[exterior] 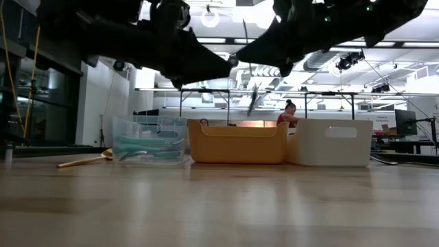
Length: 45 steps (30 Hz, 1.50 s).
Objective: Sort silverware by color (type)
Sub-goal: Put the distorted-color spoon into the white bin
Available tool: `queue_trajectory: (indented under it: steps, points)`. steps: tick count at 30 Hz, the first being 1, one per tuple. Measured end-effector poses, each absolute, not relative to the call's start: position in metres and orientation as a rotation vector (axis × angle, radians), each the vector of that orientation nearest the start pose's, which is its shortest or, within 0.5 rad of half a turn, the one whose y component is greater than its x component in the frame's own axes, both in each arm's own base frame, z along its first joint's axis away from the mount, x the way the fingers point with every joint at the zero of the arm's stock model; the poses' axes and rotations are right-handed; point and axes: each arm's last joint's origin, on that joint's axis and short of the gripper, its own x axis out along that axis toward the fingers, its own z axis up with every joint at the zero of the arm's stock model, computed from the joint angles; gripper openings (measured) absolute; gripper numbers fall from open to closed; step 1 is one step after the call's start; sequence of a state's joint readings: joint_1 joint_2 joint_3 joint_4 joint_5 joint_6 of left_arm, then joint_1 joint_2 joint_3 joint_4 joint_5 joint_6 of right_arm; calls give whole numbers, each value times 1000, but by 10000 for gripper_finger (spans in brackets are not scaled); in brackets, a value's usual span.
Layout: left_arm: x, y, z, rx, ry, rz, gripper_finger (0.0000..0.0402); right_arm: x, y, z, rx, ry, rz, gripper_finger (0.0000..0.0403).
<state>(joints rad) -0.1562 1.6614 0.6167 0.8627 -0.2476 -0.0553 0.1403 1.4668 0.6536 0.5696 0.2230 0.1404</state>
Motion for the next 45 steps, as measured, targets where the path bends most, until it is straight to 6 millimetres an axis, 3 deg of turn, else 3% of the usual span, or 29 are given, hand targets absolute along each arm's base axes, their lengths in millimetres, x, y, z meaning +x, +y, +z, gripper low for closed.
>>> queue_trajectory:
  steps: [10, 16, 22, 32, 41, 45]
  points:
    - [274, -38, 208, 13, 251, 89, 140, 245, 25, 200, 116, 212, -254, 9]
    - [233, -29, 201, -10, 16, 151, 140, 216, 26, 205, 143, 83, -248, 9]
    - [198, -20, 190, -46, -129, 184, 140, 211, 29, 208, 82, 53, -224, 9]
    - [193, -20, 188, -79, -128, 178, 140, 211, 28, 214, 24, 3, -268, 10]
    - [193, -20, 188, -81, -127, 178, 140, 203, 14, 195, 20, 148, -736, 10]
    - [193, -20, 188, -81, -127, 177, 140, 200, 3, 182, 88, 253, -813, 10]
